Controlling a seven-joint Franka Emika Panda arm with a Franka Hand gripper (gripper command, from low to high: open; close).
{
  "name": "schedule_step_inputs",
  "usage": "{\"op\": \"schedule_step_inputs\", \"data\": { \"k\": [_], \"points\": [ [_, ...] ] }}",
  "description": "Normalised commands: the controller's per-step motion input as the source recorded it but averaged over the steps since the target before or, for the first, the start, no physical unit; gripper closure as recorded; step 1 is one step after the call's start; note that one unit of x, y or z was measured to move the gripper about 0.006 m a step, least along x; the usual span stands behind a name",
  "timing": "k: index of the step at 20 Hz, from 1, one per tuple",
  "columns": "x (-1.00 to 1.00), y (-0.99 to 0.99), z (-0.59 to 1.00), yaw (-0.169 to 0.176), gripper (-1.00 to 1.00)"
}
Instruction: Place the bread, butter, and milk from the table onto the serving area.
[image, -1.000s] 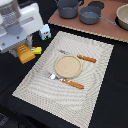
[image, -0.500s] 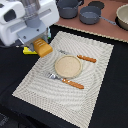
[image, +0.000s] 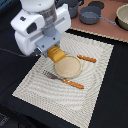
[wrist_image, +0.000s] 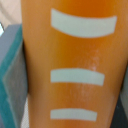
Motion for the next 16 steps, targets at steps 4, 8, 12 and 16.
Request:
{"op": "schedule_step_inputs", "data": {
  "k": [4,8,12,16],
  "points": [
    [0.98,0.15,-0.02,-0.021,1.0],
    [0.86,0.22,-0.08,-0.022,1.0],
    [0.7,0.33,-0.07,-0.008,1.0],
    [0.31,0.31,-0.03,0.0,1.0]
  ]
}}
